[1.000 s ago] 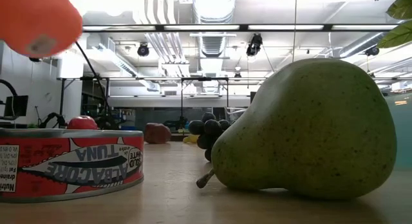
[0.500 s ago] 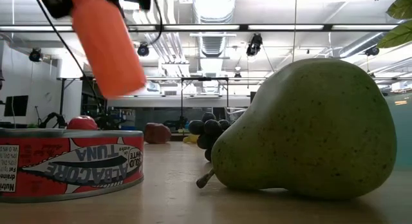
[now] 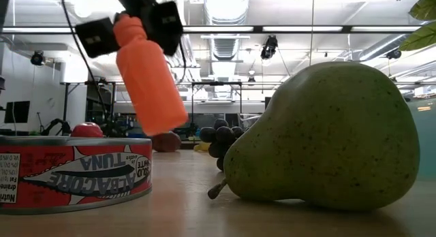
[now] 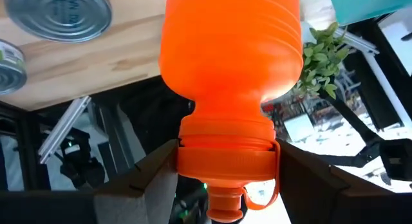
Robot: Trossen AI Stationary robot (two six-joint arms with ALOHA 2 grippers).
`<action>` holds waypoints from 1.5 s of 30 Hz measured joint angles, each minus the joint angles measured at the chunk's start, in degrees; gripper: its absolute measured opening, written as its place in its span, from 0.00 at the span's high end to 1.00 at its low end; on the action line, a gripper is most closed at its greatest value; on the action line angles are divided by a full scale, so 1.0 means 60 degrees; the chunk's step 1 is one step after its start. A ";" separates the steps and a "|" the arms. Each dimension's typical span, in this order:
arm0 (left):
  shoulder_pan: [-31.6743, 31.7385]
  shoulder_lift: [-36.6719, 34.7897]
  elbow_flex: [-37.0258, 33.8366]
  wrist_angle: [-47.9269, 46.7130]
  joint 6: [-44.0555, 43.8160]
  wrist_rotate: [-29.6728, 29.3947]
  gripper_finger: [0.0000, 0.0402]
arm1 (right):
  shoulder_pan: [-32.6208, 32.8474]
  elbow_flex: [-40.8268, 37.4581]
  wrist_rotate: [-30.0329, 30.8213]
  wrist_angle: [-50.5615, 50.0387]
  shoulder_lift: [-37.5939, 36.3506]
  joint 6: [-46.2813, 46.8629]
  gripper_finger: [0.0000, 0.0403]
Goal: Pick & Place Food Item
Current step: Put the orange water bottle into the green bin
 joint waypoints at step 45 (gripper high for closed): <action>-0.0028 0.0099 -0.1125 0.0526 -0.3688 -0.0446 0.44 | 0.0000 0.0000 0.0000 -0.0001 0.0000 0.0015 0.29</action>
